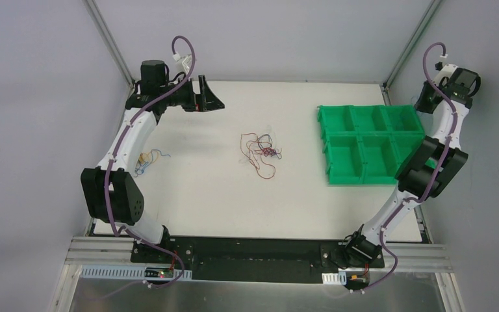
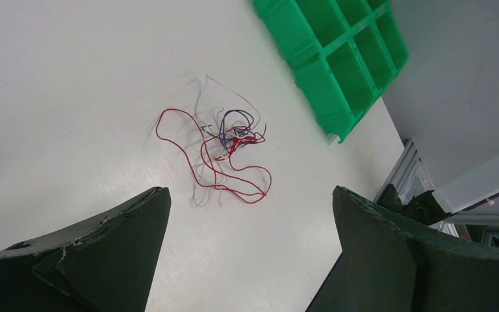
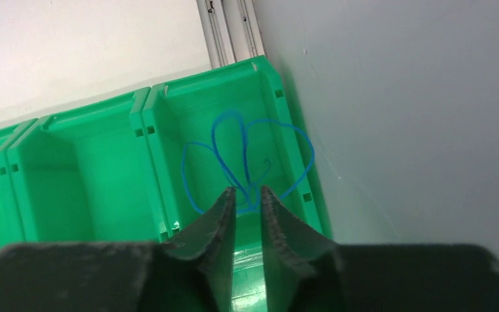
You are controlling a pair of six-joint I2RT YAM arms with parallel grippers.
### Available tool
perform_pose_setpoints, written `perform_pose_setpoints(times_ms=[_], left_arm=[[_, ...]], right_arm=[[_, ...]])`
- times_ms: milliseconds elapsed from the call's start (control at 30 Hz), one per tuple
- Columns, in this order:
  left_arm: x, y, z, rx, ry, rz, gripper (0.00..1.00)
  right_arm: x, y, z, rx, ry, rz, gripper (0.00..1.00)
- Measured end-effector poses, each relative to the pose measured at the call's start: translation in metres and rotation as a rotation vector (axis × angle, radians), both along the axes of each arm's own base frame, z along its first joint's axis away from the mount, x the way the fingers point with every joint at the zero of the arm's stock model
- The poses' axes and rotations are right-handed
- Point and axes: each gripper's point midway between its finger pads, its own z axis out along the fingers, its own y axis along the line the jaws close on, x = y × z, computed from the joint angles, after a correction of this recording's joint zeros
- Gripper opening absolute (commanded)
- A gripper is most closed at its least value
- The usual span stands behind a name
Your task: Untangle the cables
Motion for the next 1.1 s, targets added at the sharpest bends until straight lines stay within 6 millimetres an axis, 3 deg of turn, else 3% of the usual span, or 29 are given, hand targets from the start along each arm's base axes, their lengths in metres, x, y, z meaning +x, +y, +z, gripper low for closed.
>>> perform_pose_setpoints(times_ms=[100, 233, 400, 467, 567, 633, 700, 800, 867, 933, 1100], left_arm=[[0.000, 0.002, -0.003, 0.013, 0.007, 0.006, 1.00], [-0.002, 0.009, -0.009, 0.027, 0.032, 0.016, 1.00], [-0.005, 0.030, -0.028, 0.045, 0.094, 0.052, 1.00], [-0.011, 0.036, -0.044, 0.057, 0.134, 0.055, 1.00], [-0.024, 0.029, -0.064, 0.063, 0.203, 0.016, 0.91], [-0.026, 0.019, -0.076, 0.064, 0.235, -0.022, 0.81], [-0.025, 0.005, -0.094, 0.061, 0.282, -0.068, 0.73], [-0.014, -0.013, -0.130, 0.047, 0.385, -0.114, 0.66], [-0.010, -0.022, -0.156, 0.043, 0.446, -0.127, 0.65], [-0.011, -0.031, -0.182, 0.047, 0.506, -0.142, 0.64], [-0.008, -0.051, -0.208, 0.033, 0.575, -0.147, 0.60]], right_arm=[[-0.002, 0.000, -0.002, -0.012, 0.013, 0.015, 0.41], [-0.006, 0.008, -0.002, 0.013, 0.022, 0.036, 0.63], [-0.019, 0.046, 0.015, 0.106, 0.021, 0.101, 0.72], [-0.022, 0.077, 0.030, 0.145, 0.005, 0.153, 0.74], [-0.031, 0.162, 0.048, 0.230, 0.001, 0.300, 0.75], [-0.045, 0.238, 0.049, 0.299, 0.029, 0.441, 0.75], [-0.061, 0.300, 0.042, 0.355, 0.075, 0.568, 0.75], [-0.095, 0.387, 0.012, 0.423, 0.205, 0.737, 0.75], [-0.112, 0.423, -0.010, 0.444, 0.291, 0.797, 0.75], [-0.116, 0.449, -0.030, 0.448, 0.346, 0.823, 0.75], [-0.104, 0.482, -0.080, 0.425, 0.432, 0.807, 0.75]])
